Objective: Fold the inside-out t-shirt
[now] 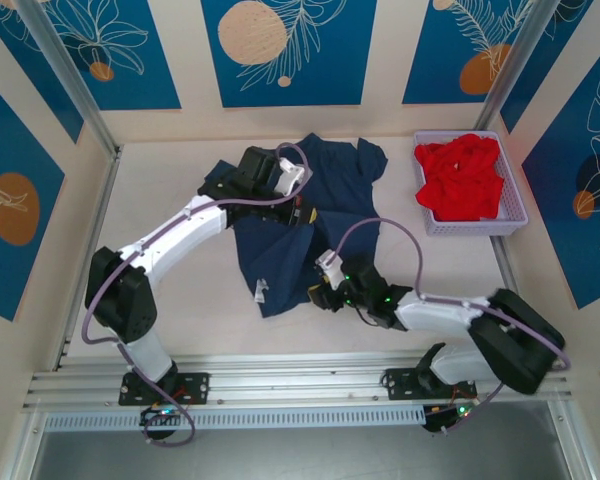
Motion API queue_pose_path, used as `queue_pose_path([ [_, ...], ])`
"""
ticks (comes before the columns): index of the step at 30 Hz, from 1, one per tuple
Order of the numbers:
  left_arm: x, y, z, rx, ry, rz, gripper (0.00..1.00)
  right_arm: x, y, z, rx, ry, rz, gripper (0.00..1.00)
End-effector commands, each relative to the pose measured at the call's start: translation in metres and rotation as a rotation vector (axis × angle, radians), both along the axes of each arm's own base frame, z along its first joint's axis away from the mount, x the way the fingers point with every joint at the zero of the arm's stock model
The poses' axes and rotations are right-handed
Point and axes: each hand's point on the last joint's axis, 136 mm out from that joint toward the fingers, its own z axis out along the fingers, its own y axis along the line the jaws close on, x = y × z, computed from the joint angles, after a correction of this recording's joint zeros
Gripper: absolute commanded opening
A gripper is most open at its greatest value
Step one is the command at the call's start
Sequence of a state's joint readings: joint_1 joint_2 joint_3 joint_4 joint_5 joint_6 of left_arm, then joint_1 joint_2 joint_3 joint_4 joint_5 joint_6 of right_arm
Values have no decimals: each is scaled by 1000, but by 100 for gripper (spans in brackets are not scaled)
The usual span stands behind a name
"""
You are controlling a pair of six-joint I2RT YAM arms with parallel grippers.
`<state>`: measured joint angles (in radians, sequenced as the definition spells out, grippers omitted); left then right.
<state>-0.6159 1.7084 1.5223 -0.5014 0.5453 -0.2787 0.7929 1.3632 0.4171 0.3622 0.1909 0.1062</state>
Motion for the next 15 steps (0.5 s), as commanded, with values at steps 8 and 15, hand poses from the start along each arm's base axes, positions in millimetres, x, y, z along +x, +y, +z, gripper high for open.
queue_pose_path([
  [8, -25, 9, 45, -31, -7, -84, 0, 86, 19, 13, -82, -332, -174, 34],
  [15, -41, -2, 90, -170, -26, -149, 0, 120, 20, 10, -110, -350, -258, 35],
])
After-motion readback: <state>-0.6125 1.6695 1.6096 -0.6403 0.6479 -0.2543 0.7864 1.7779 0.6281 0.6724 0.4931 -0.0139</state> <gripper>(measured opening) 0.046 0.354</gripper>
